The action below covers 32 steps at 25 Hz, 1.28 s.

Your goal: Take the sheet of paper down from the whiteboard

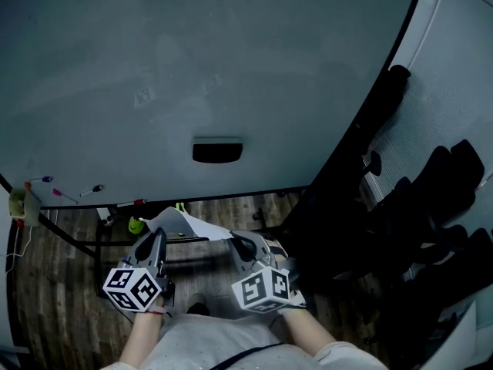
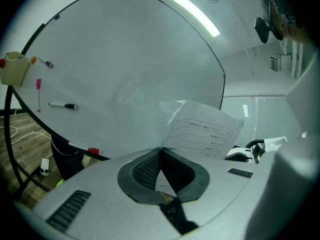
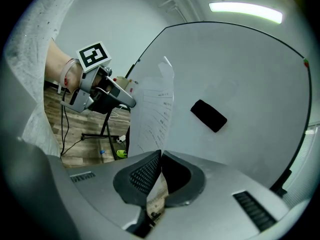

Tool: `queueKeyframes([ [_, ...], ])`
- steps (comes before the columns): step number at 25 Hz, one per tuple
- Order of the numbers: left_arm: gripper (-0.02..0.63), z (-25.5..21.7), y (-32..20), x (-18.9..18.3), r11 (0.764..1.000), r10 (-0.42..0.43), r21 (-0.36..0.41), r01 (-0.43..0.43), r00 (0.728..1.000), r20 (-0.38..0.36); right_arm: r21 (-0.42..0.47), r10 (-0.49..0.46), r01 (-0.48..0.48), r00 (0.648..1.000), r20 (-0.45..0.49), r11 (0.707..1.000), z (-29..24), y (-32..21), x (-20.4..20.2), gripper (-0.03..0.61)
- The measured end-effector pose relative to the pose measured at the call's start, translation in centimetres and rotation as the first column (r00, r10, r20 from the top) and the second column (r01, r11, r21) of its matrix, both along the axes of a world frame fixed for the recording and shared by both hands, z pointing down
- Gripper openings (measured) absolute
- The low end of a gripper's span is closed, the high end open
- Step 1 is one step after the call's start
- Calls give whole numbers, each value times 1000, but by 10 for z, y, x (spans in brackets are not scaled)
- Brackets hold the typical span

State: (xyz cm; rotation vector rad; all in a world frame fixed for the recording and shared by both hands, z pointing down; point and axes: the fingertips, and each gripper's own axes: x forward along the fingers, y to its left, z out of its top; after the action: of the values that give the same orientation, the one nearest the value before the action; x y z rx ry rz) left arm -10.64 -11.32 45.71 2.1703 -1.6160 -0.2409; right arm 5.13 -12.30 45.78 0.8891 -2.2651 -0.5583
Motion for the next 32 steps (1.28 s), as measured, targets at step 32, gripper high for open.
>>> queueKeyframes([
  [32,15,16,95,27,999,-13,-47,13,1000,-5,-61,-1,3,1000,25,998,17,95,30,19],
])
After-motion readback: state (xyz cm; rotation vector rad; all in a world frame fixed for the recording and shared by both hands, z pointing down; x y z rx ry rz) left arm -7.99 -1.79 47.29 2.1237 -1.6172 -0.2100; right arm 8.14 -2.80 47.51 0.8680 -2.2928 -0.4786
